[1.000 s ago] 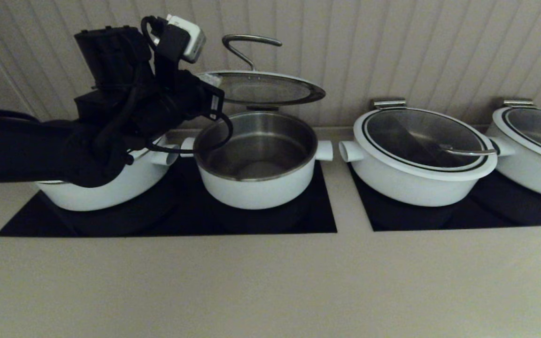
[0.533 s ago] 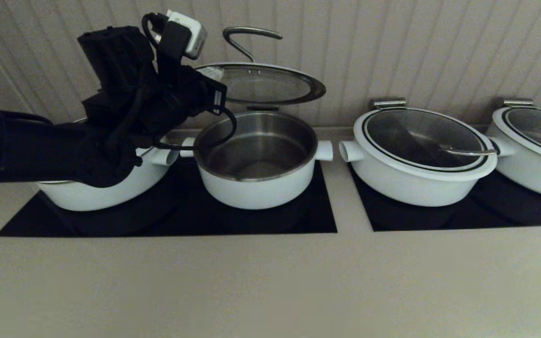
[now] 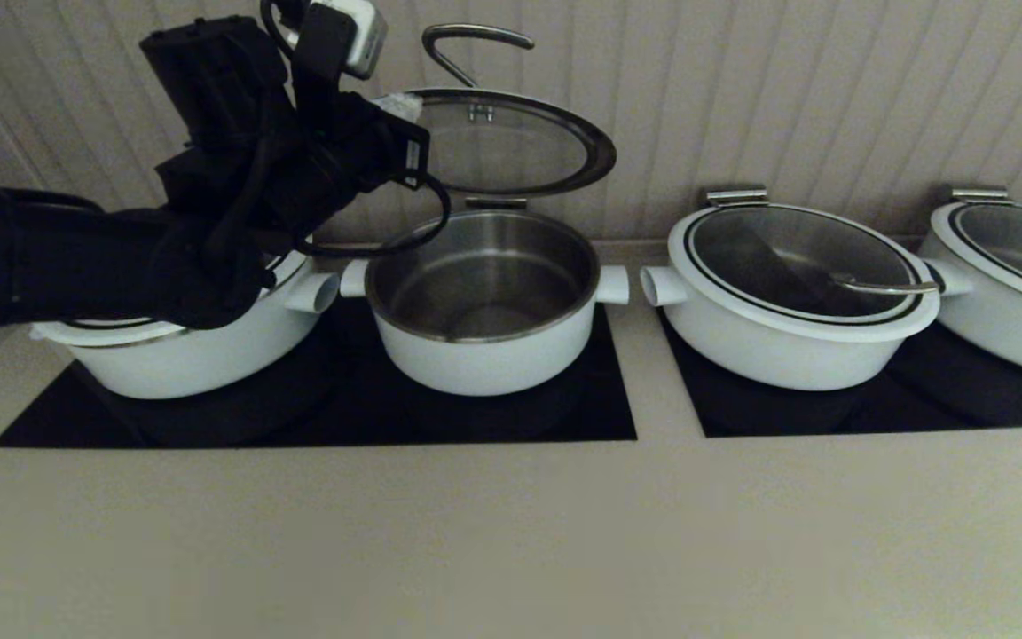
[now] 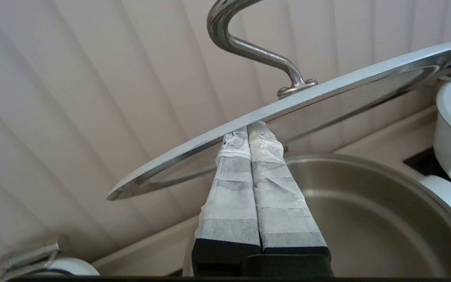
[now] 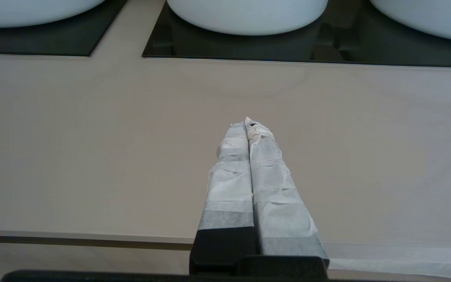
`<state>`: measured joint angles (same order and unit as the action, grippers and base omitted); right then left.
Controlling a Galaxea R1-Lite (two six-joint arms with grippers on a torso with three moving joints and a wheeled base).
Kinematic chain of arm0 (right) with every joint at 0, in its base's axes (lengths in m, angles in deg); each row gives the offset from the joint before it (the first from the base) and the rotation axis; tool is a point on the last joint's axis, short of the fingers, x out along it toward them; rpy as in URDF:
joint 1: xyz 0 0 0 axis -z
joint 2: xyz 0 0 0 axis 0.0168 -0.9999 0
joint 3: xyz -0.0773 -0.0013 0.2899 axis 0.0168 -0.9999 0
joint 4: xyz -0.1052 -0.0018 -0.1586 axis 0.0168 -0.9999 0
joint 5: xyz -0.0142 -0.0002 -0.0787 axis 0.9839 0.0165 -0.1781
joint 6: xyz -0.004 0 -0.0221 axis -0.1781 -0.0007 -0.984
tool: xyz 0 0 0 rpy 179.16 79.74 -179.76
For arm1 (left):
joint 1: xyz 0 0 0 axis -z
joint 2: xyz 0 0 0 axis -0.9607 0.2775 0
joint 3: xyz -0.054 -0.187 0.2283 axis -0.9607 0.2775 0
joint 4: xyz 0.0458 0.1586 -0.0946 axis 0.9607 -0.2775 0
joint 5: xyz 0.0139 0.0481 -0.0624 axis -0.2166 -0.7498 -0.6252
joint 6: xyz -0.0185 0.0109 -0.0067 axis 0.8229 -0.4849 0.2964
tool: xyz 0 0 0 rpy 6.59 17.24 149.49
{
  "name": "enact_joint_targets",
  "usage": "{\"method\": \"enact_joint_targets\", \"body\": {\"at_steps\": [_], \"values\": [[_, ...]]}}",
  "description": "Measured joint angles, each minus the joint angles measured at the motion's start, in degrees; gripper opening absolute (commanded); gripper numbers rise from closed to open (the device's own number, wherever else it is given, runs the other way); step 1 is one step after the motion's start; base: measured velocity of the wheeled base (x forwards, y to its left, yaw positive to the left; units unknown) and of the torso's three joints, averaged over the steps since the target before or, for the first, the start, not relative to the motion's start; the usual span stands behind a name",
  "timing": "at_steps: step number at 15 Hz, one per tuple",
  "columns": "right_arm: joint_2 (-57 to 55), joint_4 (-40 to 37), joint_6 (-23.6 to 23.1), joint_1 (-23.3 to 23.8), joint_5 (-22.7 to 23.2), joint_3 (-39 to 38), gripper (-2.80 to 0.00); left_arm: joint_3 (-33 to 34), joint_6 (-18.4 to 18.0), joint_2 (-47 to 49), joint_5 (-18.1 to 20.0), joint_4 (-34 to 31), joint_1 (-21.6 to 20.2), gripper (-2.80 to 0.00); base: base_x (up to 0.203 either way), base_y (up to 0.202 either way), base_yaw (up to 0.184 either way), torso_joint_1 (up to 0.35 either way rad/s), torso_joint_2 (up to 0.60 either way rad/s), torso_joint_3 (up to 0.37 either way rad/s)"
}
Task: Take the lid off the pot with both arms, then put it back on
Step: Open the pot lid completely
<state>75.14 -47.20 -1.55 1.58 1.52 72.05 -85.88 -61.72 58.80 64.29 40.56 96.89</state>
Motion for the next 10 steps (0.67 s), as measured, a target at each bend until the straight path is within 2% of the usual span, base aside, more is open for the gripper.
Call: {"method": "enact_joint_targets", "body": {"at_steps": [4, 8, 10], "values": [[0.00, 0.01, 0.00, 0.00, -0.02, 0.00, -2.80, -1.88, -0.20, 0.81, 0.09, 0.19, 0.00, -2.80, 0.000, 0.000, 0.000, 0.000, 0.00, 0.000], [0.00, 0.01, -0.01, 0.00, -0.02, 0.00, -2.80, -2.21, -0.47, 2.56, 0.11, 6.84, 0.06, -2.80, 0.000, 0.000, 0.000, 0.000, 0.00, 0.000], [0.00, 0.04, 0.00, 0.00, -0.01, 0.00, -2.80, -2.21, -0.56, 2.96, 0.10, 7.04, 0.06, -2.80, 0.000, 0.000, 0.000, 0.000, 0.00, 0.000]]}}
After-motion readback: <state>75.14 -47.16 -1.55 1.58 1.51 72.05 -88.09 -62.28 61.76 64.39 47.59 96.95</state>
